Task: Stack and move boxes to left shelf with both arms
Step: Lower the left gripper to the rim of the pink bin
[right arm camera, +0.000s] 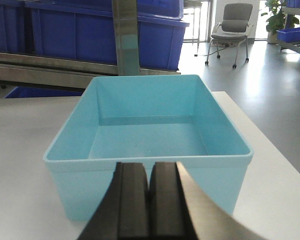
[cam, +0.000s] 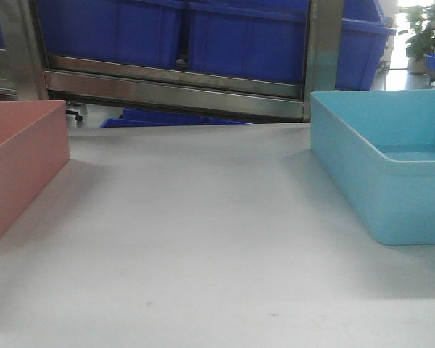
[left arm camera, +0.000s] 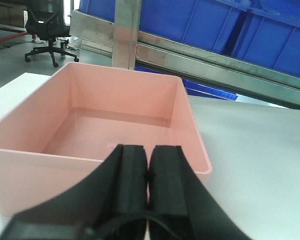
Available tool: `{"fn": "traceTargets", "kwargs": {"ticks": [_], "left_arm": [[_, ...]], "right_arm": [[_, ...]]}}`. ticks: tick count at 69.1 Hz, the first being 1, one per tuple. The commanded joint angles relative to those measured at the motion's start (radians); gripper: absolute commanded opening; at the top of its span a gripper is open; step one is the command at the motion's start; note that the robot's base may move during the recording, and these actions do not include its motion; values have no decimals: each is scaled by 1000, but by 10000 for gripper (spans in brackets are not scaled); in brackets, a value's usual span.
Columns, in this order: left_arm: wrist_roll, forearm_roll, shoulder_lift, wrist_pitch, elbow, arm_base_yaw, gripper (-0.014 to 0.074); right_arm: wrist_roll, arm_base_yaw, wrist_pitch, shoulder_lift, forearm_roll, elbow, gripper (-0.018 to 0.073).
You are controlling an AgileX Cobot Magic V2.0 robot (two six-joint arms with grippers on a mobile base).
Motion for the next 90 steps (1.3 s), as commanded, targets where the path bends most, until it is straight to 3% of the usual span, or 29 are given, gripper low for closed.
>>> {"fn": "traceTargets", "kwargs": {"ticks": [1, 33, 46, 60, 71, 81, 90], "left_arm": [[0, -8, -16, -91, -4, 2, -2], [0, -8, -16, -93, -4, 2, -2], [0, -13, -12, -239, -50, 2, -1], [0, -7, 141, -7, -358, 2, 0], [0, -7, 388, 177, -640, 2, 8], [0, -7, 605, 345, -853, 2, 137], [10, -2, 763, 501, -1008, 2, 323]], "right_arm": [[-5, -5, -92, -20, -7, -23, 56], [-5, -5, -92, -20, -7, -23, 56], [-5, -5, -92, -20, -7, -23, 56], [-5, -5, -92, -20, -7, -23, 56], [-5, -5, -93, -20, -7, -23, 56], [-5, -5, -93, -20, -7, -23, 56], [-5, -5, -93, -20, -7, -23, 56]]}}
